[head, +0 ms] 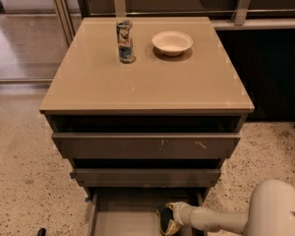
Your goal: Place sponge into bottom drawer
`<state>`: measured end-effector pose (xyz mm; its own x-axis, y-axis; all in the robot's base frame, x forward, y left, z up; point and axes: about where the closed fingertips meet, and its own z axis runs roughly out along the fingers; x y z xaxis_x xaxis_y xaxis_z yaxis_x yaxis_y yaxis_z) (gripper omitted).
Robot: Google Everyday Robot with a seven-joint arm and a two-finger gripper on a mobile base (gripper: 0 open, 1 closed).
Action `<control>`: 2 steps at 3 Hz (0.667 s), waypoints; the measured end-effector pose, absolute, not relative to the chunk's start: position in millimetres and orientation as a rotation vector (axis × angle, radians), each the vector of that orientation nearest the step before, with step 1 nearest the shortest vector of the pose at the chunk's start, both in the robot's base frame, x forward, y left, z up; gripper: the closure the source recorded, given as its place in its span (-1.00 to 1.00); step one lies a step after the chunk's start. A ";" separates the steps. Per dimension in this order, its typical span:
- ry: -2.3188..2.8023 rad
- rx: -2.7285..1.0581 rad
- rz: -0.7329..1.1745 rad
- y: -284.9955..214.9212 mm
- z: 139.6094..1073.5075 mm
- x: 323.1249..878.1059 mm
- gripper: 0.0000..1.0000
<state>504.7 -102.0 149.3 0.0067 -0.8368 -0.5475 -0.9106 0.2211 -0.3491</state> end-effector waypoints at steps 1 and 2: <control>1.827 -1.617 0.141 -101.9 149.3 504.7 -0.35; 1.827 -1.617 0.141 -101.9 149.3 504.7 -0.82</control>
Offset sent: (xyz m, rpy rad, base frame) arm 0.0000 0.0000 0.0000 0.0000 0.0000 0.0000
